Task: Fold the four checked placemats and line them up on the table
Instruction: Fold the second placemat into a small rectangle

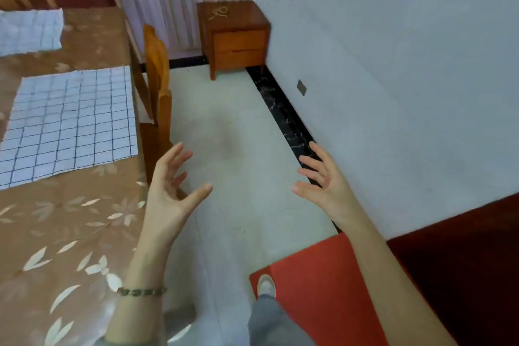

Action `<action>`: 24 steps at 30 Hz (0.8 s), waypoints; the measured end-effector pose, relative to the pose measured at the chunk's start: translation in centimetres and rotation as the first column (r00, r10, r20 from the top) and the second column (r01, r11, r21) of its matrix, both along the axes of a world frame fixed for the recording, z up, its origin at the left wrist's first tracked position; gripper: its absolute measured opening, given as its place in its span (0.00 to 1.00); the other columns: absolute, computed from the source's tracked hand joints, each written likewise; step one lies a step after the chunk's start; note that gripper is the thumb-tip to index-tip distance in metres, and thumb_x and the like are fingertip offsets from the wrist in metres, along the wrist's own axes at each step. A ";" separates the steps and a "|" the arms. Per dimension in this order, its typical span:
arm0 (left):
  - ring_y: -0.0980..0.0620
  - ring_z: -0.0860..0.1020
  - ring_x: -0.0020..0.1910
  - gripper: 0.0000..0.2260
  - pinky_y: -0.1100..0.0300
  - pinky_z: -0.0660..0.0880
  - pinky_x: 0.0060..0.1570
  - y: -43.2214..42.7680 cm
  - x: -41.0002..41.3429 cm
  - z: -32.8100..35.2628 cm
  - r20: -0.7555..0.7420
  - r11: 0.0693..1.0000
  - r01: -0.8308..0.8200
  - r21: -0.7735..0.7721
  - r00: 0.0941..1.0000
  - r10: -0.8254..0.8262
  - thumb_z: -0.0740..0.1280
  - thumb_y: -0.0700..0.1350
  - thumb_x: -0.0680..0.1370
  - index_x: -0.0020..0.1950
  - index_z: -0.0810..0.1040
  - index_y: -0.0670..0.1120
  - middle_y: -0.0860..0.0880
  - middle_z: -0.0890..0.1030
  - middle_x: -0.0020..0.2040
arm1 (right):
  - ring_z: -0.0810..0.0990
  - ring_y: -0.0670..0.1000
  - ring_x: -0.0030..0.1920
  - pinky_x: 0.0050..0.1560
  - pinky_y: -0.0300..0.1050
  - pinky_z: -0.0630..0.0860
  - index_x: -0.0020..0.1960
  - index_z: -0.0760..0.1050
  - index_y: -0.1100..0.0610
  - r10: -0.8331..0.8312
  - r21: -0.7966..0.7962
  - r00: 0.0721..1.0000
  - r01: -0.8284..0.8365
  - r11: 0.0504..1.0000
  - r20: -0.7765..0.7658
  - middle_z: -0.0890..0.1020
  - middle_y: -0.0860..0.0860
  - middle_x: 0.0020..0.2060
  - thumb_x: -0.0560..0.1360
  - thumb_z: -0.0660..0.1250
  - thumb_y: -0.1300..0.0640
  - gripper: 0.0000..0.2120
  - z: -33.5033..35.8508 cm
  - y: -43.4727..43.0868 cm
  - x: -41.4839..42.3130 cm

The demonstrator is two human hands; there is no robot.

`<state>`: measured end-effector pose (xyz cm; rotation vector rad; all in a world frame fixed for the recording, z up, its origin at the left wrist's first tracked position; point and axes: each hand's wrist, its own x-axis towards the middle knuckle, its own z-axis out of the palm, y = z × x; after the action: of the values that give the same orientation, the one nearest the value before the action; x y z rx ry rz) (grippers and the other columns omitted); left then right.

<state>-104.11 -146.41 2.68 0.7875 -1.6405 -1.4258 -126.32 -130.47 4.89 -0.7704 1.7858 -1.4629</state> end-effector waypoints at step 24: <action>0.57 0.72 0.66 0.31 0.54 0.68 0.65 -25.5 -4.2 0.0 0.087 0.740 -0.671 -0.043 0.736 0.672 0.73 0.54 0.65 0.67 0.69 0.57 0.52 0.76 0.66 | 0.75 0.49 0.62 0.56 0.39 0.76 0.69 0.58 0.42 0.712 -0.050 0.701 -0.713 0.699 -0.039 0.72 0.52 0.66 0.67 0.75 0.64 0.40 1.1 -47.6 -7.2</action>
<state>-108.31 -171.91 2.66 1.3026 -1.2193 -0.8587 -133.49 -178.08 5.94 -1.3296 1.2095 -0.9680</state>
